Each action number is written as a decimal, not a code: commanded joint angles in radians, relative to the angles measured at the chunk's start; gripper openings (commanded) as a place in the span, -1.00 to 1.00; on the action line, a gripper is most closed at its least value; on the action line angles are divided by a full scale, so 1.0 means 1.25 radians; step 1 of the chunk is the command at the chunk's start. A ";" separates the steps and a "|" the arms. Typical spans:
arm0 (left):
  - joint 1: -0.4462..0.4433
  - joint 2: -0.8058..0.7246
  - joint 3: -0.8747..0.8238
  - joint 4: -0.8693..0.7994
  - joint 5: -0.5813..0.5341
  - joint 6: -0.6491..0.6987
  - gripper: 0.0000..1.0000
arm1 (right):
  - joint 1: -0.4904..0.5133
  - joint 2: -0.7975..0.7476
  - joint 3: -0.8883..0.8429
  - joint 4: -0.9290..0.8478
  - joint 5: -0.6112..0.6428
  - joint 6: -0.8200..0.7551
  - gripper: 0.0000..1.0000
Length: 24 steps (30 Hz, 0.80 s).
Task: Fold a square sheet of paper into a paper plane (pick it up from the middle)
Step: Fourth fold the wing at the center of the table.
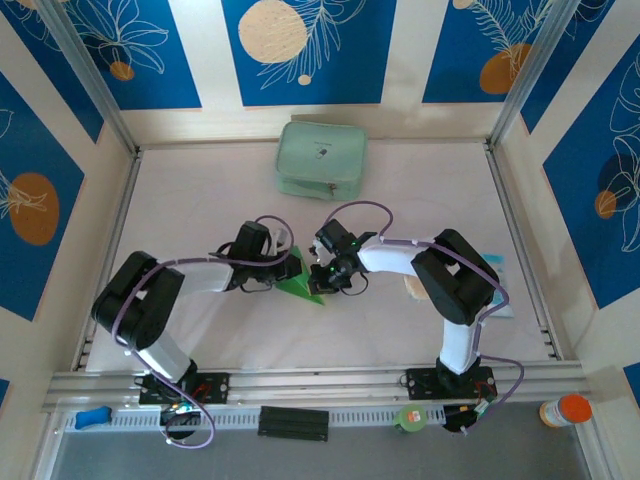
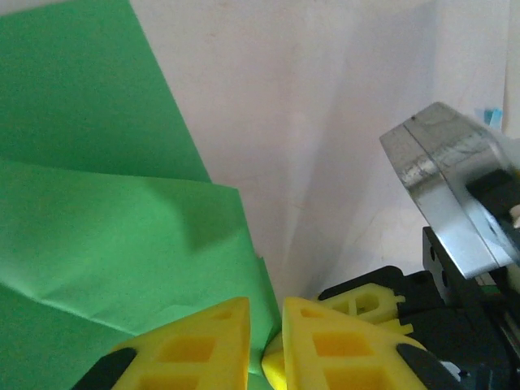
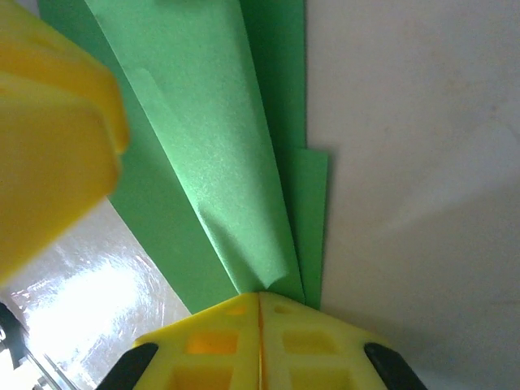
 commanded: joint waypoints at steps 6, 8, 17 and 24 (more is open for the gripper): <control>-0.028 0.057 0.005 0.027 -0.004 -0.009 -0.75 | 0.001 0.033 -0.003 -0.107 0.043 0.003 -0.85; -0.028 0.061 0.008 0.001 -0.029 -0.006 -0.77 | 0.001 0.036 -0.003 -0.113 0.046 0.001 -0.85; -0.016 0.088 0.058 -0.095 -0.088 0.022 -0.76 | 0.009 0.061 -0.003 -0.176 0.113 -0.029 -0.84; 0.023 0.116 0.097 -0.123 -0.073 0.045 -0.69 | 0.007 0.077 -0.002 -0.211 0.136 -0.039 -0.84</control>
